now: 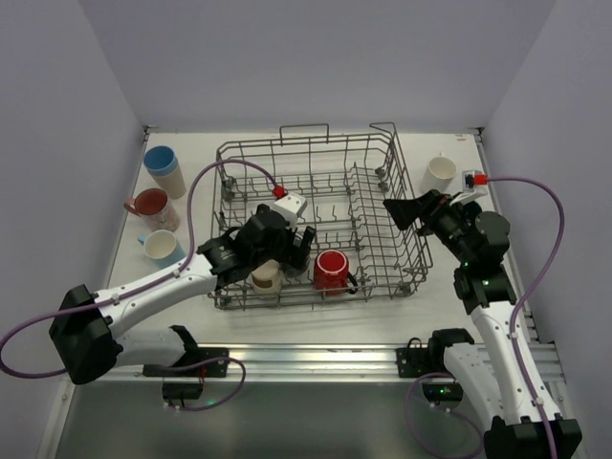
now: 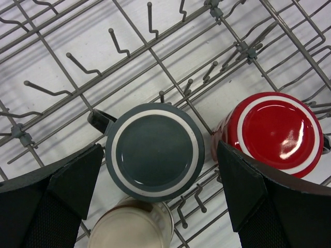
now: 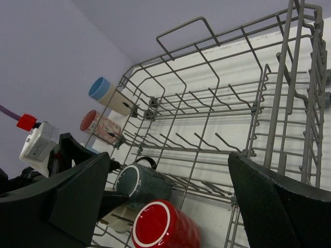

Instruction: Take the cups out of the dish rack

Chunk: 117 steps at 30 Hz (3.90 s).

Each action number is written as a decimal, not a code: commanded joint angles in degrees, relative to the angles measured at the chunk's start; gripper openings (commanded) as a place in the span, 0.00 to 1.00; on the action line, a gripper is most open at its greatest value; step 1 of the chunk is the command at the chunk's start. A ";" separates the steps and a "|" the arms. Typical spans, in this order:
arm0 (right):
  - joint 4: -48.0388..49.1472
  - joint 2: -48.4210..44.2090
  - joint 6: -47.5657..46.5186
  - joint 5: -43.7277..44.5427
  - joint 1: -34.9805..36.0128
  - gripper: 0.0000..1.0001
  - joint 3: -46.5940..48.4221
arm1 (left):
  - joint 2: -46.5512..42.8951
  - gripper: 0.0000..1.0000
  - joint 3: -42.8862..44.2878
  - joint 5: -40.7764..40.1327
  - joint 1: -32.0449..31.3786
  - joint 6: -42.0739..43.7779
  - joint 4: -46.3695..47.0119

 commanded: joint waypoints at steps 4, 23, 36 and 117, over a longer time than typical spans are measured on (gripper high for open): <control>2.61 0.09 -0.28 -2.06 0.58 0.99 -0.25 | 3.67 1.00 0.47 -0.78 -0.41 0.23 4.93; 2.44 0.71 -0.37 -2.67 1.29 0.99 0.28 | 9.04 1.00 -0.93 -6.32 -0.67 -0.04 6.43; -0.02 -2.55 2.27 -4.61 2.86 0.99 5.98 | 5.18 0.19 -0.49 -6.15 -0.76 0.14 6.17; 8.28 8.20 0.62 5.80 30.65 0.00 17.12 | -30.51 1.00 -0.05 14.07 9.52 -9.29 13.49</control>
